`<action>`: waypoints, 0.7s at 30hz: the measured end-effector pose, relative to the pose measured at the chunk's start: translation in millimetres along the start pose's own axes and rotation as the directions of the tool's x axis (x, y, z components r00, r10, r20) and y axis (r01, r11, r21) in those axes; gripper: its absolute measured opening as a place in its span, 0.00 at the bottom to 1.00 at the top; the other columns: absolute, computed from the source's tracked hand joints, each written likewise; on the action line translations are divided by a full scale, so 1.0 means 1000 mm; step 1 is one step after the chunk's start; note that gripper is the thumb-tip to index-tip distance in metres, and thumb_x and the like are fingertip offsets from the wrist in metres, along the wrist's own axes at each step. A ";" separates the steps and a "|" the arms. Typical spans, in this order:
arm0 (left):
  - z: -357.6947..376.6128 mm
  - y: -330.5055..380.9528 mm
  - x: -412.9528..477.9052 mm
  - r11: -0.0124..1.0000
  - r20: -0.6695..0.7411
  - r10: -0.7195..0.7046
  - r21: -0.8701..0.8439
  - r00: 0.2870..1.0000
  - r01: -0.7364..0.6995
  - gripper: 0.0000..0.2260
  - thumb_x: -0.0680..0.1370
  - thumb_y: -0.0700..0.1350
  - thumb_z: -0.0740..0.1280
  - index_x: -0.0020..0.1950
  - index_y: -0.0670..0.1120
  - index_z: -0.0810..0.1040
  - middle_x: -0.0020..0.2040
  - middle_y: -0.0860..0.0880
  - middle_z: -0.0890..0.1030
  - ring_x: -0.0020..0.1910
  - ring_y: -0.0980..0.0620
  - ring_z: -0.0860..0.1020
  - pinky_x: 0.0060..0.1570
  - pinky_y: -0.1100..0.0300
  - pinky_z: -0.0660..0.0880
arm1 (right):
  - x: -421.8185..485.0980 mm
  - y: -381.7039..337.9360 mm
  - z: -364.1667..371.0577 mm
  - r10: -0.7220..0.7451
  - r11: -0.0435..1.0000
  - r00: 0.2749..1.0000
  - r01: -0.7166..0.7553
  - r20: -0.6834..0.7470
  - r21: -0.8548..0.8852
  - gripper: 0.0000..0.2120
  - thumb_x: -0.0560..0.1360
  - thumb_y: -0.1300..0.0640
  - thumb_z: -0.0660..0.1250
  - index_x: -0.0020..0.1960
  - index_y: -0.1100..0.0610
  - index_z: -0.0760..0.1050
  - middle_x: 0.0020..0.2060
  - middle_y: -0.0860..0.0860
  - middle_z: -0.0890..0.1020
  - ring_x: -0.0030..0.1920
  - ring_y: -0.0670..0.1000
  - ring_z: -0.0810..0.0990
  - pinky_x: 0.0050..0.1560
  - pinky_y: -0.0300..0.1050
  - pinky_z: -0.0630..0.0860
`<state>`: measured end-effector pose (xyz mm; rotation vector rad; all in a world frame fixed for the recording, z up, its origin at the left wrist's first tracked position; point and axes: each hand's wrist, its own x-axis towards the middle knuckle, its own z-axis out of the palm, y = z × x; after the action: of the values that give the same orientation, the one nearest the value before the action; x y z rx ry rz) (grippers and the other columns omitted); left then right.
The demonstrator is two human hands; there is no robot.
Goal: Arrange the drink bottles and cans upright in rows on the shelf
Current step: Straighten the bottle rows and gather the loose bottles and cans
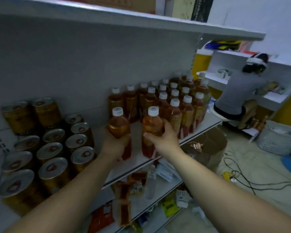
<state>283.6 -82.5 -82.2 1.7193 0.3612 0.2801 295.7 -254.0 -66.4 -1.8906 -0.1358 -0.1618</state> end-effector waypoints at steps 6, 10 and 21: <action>-0.001 -0.007 0.021 0.997 -0.031 0.081 -0.015 0.996 -0.082 0.17 0.71 0.39 0.72 0.54 0.53 0.73 0.49 0.54 0.78 0.47 0.57 0.78 0.50 0.59 0.72 | 0.061 0.010 0.025 0.047 0.997 0.994 -0.041 0.097 -0.062 0.31 0.68 0.49 0.76 0.66 0.48 0.67 0.52 0.40 0.76 0.56 0.47 0.75 0.55 0.44 0.71; -0.001 -0.011 0.021 0.998 0.001 0.067 -0.015 0.998 -0.067 0.23 0.71 0.39 0.73 0.51 0.62 0.64 0.47 0.66 0.71 0.40 0.72 0.71 0.42 0.73 0.68 | 0.093 0.007 0.045 0.021 0.997 0.989 -0.011 0.144 -0.072 0.33 0.68 0.53 0.75 0.69 0.52 0.66 0.61 0.49 0.77 0.61 0.51 0.75 0.62 0.48 0.71; 0.019 -0.011 0.010 0.998 -0.121 -0.068 -0.025 0.990 0.066 0.34 0.63 0.41 0.76 0.63 0.60 0.66 0.53 0.58 0.78 0.52 0.58 0.77 0.51 0.58 0.73 | 0.133 -0.028 0.002 -0.391 0.832 0.867 0.477 0.309 -0.284 0.31 0.72 0.43 0.67 0.72 0.51 0.63 0.68 0.53 0.69 0.68 0.53 0.65 0.66 0.45 0.61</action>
<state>299.3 -94.3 -96.7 1.6702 0.5029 0.3396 421.7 -241.5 -17.0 -2.2094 -0.7577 -0.2846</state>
